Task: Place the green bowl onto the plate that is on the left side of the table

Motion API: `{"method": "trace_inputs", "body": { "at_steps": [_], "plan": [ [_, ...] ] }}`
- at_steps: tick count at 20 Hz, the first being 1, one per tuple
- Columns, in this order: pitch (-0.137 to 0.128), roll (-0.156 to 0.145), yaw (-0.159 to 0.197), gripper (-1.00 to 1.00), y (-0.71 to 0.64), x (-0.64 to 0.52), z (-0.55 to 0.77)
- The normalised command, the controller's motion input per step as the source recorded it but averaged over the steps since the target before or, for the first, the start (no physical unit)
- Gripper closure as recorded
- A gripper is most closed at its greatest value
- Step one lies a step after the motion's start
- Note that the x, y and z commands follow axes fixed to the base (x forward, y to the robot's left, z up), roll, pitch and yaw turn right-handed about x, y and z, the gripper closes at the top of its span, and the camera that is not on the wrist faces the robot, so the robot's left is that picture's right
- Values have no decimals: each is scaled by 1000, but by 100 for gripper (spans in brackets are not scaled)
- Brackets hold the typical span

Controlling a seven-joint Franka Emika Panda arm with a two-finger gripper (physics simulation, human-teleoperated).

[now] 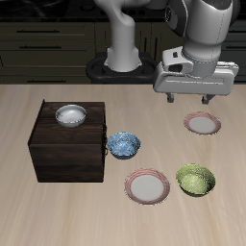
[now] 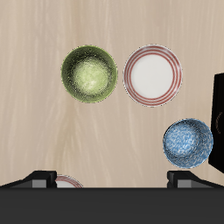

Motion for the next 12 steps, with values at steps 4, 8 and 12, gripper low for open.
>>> {"method": "trace_inputs", "body": {
  "at_steps": [4, 8, 12],
  "plan": [
    [-15, -8, 16, -100, 20, 193, -9],
    [-21, -9, 19, -100, 45, 246, 19],
    [19, -35, -17, -100, 40, 406, -49]
  ]
}}
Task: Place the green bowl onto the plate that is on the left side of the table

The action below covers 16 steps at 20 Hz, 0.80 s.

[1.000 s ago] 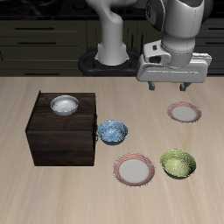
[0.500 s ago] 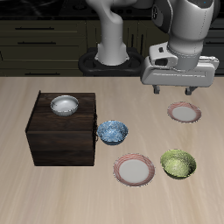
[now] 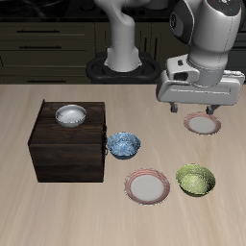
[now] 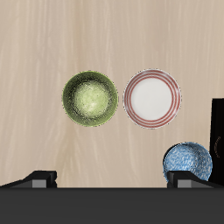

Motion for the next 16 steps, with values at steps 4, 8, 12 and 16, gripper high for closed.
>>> {"method": "trace_inputs", "body": {
  "at_steps": [4, 8, 12, 16],
  "plan": [
    [1, -30, 1, -100, -13, 228, -72],
    [8, -26, 7, -100, 3, 276, -78],
    [7, 10, 28, -100, 50, 273, -120],
    [-20, -50, 73, -100, 4, 176, -124]
  ]
}}
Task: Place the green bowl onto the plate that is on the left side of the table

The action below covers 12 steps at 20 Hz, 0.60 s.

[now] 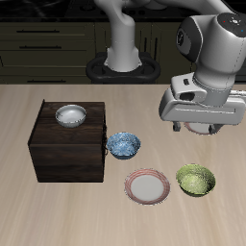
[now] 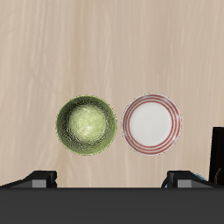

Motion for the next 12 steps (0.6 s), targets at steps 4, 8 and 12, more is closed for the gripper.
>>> {"method": "trace_inputs", "body": {
  "at_steps": [4, 8, 12],
  "plan": [
    [-13, -27, 14, -100, -57, 126, -97],
    [-17, -4, -3, -100, -88, 74, 9],
    [-2, 41, 20, -100, -42, 49, -23]
  ]
}}
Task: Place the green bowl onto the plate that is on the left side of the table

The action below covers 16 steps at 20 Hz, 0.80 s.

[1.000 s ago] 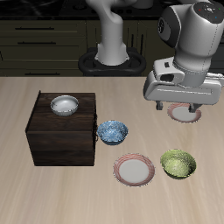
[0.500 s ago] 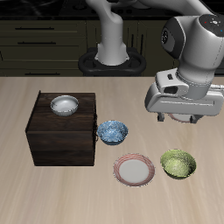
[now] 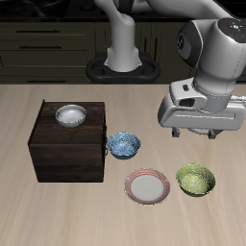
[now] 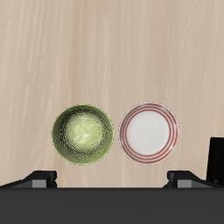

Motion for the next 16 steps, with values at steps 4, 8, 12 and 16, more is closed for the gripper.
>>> {"method": "trace_inputs", "body": {
  "at_steps": [4, 8, 12, 16],
  "plan": [
    [-6, 29, -2, -100, 20, 18, -152],
    [18, 0, -9, -100, 41, 112, -275],
    [51, -5, -20, -100, 4, 154, -416],
    [11, -7, 2, -100, -5, 117, -195]
  ]
}}
